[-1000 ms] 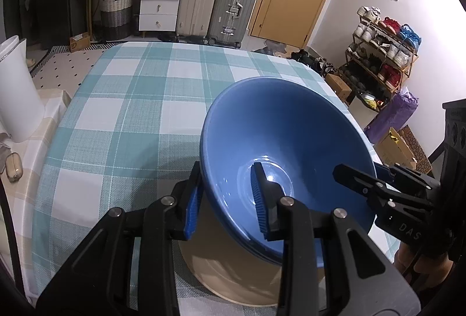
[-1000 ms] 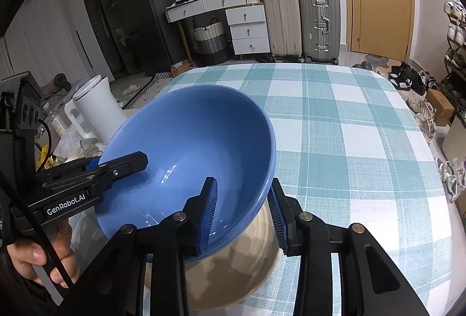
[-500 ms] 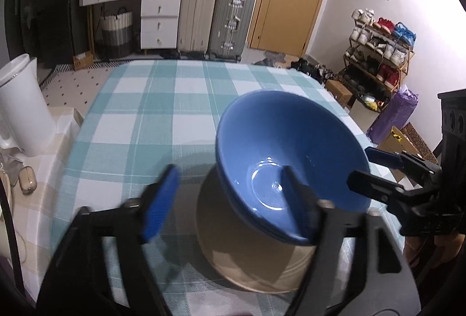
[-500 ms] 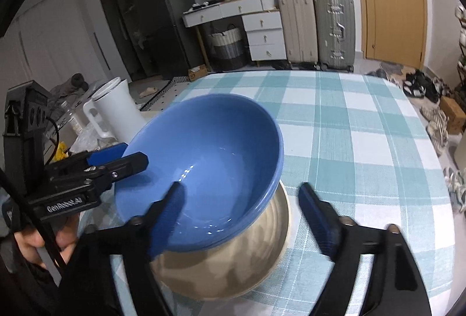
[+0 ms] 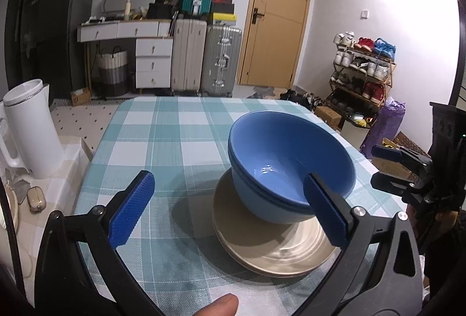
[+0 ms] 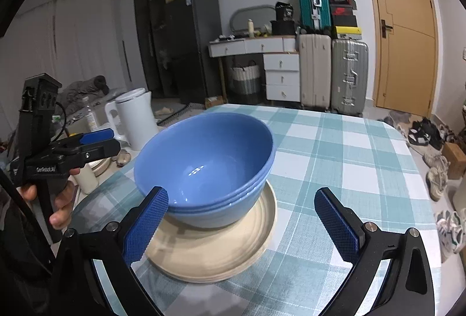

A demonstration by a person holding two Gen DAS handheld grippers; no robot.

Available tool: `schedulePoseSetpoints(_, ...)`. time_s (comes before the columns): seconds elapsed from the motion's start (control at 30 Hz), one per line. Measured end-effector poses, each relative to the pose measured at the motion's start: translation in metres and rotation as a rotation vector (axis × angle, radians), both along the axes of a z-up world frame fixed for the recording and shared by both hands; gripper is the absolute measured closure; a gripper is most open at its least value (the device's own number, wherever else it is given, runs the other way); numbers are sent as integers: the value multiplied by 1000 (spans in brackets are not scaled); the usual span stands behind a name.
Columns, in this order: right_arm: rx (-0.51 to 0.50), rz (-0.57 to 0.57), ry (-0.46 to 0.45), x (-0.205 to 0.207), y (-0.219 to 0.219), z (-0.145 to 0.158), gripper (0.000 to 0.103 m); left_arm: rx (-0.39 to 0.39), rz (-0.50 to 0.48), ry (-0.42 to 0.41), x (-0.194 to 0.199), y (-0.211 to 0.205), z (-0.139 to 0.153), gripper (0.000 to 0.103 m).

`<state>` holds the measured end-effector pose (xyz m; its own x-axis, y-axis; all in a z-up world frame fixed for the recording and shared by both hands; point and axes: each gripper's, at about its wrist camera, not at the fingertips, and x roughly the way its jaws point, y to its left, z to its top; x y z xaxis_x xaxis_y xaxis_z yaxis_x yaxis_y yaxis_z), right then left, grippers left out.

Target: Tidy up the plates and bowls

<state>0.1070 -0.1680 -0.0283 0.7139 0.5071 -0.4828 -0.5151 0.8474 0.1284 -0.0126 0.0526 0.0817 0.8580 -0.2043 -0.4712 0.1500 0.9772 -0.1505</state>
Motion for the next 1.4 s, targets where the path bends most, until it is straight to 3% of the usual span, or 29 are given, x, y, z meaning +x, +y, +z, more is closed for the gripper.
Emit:
schedulePoseSetpoints(0.37, 29, 31, -69, -23, -11, -31, 1, 30, -61, -42, -19, -14, -30, 1)
schedulePoseSetpoints(0.63, 61, 38, -117, -30, -13, -32, 1, -4, -40, -84, -19, -7, -49, 1)
schedulePoseSetpoints(1.4, 67, 29, -168, -38, -15, -36, 1, 7, -32, -117, -18, -6, -57, 1)
